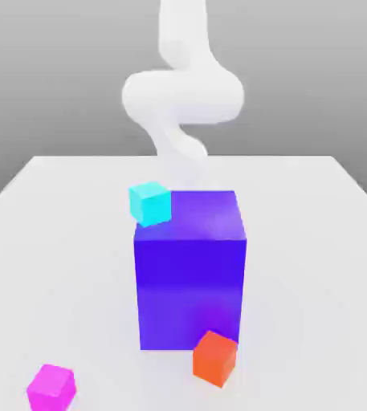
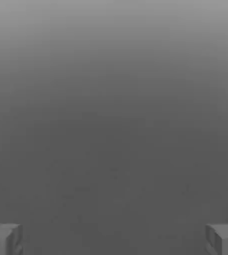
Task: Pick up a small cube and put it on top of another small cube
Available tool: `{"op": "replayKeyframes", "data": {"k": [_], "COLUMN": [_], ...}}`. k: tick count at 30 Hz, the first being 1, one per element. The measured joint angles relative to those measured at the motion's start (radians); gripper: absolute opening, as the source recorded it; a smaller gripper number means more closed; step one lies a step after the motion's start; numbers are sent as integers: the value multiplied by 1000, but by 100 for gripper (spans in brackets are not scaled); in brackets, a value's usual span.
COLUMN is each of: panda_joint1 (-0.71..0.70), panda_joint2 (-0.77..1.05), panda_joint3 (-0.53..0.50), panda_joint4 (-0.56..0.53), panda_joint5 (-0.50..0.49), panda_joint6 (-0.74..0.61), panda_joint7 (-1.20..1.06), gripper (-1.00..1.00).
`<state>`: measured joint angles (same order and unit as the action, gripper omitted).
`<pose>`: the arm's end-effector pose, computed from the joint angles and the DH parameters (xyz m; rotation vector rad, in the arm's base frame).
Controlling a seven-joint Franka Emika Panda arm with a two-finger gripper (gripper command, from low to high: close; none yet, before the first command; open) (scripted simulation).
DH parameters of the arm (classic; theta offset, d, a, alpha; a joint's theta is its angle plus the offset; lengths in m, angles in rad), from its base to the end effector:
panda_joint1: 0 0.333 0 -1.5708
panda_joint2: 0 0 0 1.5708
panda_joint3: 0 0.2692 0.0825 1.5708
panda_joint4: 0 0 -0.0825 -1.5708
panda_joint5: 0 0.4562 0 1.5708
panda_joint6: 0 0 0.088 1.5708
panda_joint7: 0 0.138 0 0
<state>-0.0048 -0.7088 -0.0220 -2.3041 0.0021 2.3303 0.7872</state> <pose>0.5031 -0.0148 0.6189 -2.4736 1.0679 -0.9537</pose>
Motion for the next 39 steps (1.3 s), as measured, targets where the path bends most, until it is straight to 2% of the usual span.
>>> {"op": "replayKeyframes", "data": {"k": [19, 28, 32, 33, 39], "panda_joint1": [-73, -153, -193, -201, -205], "panda_joint2": [695, 1023, 1168, 1197, 1211], "panda_joint3": [-162, -174, -133, -123, -117], "panda_joint4": [-31, -43, -18, -11, -8], "panda_joint5": [89, 143, 187, 197, 201], "panda_joint6": [230, 341, 441, 463, 474], "panda_joint7": [-150, -228, -264, -271, -274], "gripper": [0, 0, 0, -100, -100]}}
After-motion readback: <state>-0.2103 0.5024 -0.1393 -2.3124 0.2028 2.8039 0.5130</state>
